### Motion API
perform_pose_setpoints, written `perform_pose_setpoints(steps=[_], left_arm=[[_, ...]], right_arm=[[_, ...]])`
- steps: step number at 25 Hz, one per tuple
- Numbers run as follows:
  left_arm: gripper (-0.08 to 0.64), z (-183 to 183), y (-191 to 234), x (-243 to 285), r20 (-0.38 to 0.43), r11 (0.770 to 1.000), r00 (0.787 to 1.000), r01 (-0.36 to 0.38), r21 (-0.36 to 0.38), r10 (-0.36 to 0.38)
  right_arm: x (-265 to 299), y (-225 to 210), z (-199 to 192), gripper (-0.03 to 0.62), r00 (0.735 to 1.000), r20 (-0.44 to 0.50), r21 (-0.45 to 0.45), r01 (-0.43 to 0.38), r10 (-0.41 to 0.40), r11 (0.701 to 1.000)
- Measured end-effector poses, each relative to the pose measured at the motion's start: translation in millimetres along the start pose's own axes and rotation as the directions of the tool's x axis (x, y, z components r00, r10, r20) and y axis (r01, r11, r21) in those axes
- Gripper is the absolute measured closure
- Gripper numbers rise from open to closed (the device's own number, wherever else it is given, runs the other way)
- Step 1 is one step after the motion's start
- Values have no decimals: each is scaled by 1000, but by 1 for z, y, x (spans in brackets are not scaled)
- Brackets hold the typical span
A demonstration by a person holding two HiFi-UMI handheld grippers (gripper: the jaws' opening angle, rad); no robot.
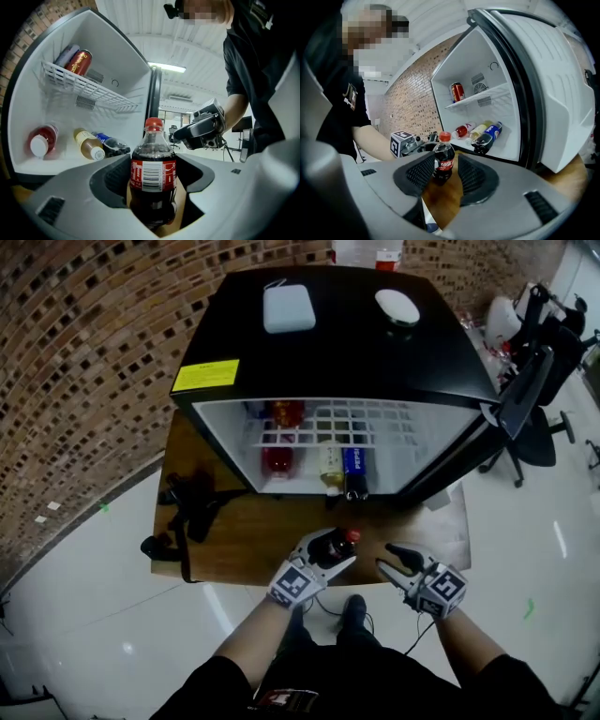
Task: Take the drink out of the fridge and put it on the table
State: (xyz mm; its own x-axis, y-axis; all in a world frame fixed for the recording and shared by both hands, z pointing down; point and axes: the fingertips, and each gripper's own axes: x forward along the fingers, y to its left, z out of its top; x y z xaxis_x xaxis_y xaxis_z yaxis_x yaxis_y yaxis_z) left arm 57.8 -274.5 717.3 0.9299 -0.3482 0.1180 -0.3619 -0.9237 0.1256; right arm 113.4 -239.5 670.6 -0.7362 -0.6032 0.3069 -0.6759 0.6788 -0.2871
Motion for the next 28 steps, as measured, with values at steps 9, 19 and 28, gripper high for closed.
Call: perform_pose_setpoints(steps=[9,19,28], left_arm=[[258,-34,8,-32,31,999,999,-25,-32,26],[202,-42,-8,-43,-42,999,998,34,-39,-36],[196,-20,5,-90,-6,988,999,-38,-148,38]], right_arm=[[17,-12,-30,407,1000,-2,-5,27,-27,1000],[24,-3,-32,407,1000,-16,-20,25,-26,999],[22,2,-25,407,999,1,-30,42,-42,999]])
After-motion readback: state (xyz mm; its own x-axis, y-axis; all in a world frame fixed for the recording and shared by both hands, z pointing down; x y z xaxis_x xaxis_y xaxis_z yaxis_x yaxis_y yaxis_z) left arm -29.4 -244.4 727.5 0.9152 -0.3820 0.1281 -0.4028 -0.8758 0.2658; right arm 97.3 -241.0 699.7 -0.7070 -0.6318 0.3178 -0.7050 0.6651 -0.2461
